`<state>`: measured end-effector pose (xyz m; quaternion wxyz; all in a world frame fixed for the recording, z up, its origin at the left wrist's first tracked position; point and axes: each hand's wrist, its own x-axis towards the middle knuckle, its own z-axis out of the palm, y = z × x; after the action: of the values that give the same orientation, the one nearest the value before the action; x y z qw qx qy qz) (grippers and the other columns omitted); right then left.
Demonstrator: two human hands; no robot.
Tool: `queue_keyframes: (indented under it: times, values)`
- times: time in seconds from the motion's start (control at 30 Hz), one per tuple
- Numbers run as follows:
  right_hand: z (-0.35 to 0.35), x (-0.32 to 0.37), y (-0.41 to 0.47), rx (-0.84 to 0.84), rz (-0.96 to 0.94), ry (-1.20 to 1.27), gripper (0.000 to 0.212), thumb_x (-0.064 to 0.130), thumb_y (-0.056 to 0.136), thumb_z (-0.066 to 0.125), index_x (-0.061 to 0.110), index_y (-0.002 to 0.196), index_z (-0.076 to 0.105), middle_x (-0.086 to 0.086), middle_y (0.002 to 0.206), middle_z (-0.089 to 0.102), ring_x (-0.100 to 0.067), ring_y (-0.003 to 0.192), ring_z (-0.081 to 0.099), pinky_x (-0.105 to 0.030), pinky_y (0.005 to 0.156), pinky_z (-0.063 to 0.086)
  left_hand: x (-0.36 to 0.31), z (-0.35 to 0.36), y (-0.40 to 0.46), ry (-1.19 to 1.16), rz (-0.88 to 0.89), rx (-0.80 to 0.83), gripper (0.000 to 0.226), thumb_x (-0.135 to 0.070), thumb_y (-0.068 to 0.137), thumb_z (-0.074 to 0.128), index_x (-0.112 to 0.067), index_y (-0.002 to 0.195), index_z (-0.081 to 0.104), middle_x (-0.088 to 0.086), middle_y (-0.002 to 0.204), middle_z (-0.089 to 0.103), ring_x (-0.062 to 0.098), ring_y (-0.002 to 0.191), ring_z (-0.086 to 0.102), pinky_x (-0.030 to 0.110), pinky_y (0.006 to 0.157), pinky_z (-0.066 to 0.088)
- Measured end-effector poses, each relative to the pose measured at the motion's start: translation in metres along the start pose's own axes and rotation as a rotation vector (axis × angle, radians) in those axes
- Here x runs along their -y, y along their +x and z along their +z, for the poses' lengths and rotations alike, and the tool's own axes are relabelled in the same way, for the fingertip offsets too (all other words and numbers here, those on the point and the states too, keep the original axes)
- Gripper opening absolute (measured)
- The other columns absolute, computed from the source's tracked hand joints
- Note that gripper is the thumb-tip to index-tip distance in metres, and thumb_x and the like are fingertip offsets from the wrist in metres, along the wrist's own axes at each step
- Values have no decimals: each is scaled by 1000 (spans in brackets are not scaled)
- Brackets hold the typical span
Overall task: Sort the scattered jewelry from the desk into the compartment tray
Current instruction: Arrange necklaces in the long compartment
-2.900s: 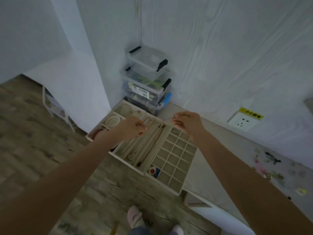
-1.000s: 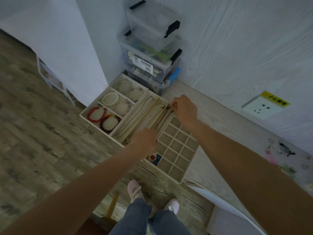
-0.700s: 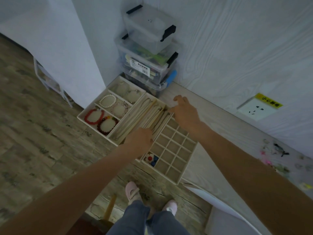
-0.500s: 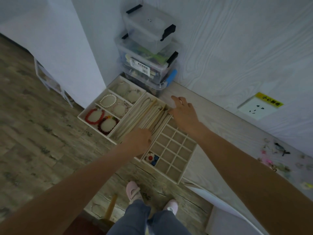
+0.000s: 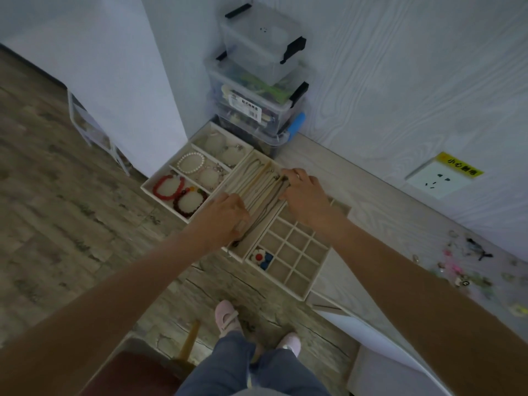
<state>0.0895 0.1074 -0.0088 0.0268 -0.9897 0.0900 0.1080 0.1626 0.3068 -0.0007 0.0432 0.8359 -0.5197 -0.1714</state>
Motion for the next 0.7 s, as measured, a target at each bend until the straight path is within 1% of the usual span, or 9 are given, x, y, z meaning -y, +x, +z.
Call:
queue_keyframes:
  times: [0.07, 0.1, 0.2, 0.27, 0.4, 0.47, 0.53, 0.63, 0.7]
  values:
    - [3, 3, 0, -8, 5, -11, 45, 11, 95, 44, 11, 140, 41, -3, 153, 20, -23, 137, 20, -35, 106, 23, -2, 2, 0, 59, 17, 7, 38, -28, 87, 61, -27, 124, 54, 0, 136, 37, 21, 122, 37, 32, 100, 35]
    - [3, 3, 0, -10, 10, -22, 43, 12, 96, 44, 10, 139, 43, -3, 153, 21, -24, 136, 21, -36, 106, 23, -3, 3, -1, 72, 22, -1, 38, -28, 88, 61, -27, 125, 53, 0, 138, 36, 21, 124, 36, 33, 102, 34]
    - [3, 3, 1, -18, 2, -76, 35, 13, 94, 45, 12, 127, 56, -5, 151, 24, -25, 136, 22, -37, 105, 23, -3, 3, -2, 52, 21, -21, 33, -20, 90, 56, -27, 122, 57, -1, 137, 38, 19, 122, 37, 31, 101, 34]
    - [2, 3, 3, -33, -9, -107, 31, 12, 93, 44, 9, 119, 61, -7, 149, 27, -25, 135, 23, -38, 104, 23, -2, 3, -4, 52, 24, -15, 29, -17, 90, 54, -27, 117, 61, -2, 137, 39, 19, 120, 38, 30, 100, 35]
    - [4, 2, 8, -56, -3, -117, 34, 7, 91, 42, 0, 121, 56, -10, 149, 28, -27, 134, 25, -40, 103, 23, -5, 4, -6, 86, 7, 57, 23, -22, 94, 49, -27, 107, 67, -5, 139, 33, 21, 125, 31, 34, 104, 32]
    - [3, 3, 10, -56, 0, -115, 35, 7, 92, 40, 0, 121, 57, -10, 149, 29, -26, 134, 26, -39, 101, 24, -8, 5, -6, 89, 2, 84, 23, -28, 94, 48, -25, 103, 69, -5, 140, 32, 21, 127, 28, 34, 105, 29]
    - [2, 3, 9, -47, -1, -122, 32, 8, 91, 42, 1, 118, 58, -10, 148, 31, -27, 133, 27, -39, 101, 26, -11, 6, -6, 87, -16, 98, 21, -32, 91, 53, -22, 98, 70, -4, 140, 32, 20, 127, 28, 33, 104, 28]
    - [1, 3, 7, -35, -1, -142, 29, 12, 91, 46, 3, 114, 61, -10, 145, 33, -28, 131, 28, -39, 100, 28, -16, 6, -5, 95, -52, 134, 21, -30, 89, 58, -15, 99, 68, -1, 141, 32, 21, 127, 28, 34, 105, 29]
    - [2, 3, 7, -25, 8, -136, 28, 12, 91, 47, 5, 114, 61, -9, 144, 34, -27, 131, 28, -38, 100, 29, -19, 8, -3, 56, -68, 119, 20, -26, 88, 59, -12, 101, 66, 1, 138, 36, 22, 124, 30, 32, 102, 31]
